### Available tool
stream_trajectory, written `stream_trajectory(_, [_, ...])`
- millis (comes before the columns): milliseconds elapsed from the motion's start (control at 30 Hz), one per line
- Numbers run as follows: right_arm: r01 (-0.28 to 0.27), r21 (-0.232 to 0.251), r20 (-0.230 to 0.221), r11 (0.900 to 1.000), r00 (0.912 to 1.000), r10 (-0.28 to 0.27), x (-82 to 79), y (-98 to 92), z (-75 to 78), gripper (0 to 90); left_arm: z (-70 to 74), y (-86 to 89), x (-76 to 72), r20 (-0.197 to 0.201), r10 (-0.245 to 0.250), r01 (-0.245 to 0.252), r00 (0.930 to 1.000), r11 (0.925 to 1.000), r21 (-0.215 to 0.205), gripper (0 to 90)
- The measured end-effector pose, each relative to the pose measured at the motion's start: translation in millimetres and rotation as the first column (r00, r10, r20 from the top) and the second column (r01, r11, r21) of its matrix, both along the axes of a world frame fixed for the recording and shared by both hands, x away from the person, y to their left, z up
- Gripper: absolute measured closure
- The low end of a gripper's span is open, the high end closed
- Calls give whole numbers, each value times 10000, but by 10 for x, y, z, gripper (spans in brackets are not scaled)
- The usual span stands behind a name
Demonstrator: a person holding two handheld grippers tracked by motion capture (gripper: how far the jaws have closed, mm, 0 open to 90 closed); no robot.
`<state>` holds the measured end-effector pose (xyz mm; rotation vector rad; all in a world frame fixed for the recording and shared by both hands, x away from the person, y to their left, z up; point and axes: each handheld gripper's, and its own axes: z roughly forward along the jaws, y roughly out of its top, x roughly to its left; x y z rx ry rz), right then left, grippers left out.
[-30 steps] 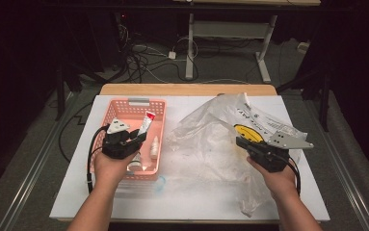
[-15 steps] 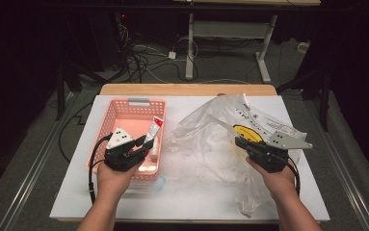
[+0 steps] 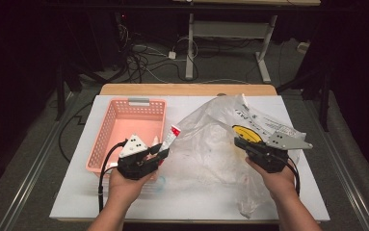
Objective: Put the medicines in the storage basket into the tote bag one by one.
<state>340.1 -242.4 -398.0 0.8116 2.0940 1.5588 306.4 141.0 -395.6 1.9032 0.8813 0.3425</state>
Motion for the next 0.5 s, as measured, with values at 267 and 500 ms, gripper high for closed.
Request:
stream_trajectory(267, [42, 26, 91, 10000, 9999, -42, -8, 7, 15, 900, -42, -171, -34, 18, -488, 488, 9988, 9988, 40, 681])
stream_trajectory(500, [-37, 61, 208, 10000, 9998, 36, -40, 26, 58, 900, -57, -323, -56, 50, -897, 897, 9960, 9960, -1, 681])
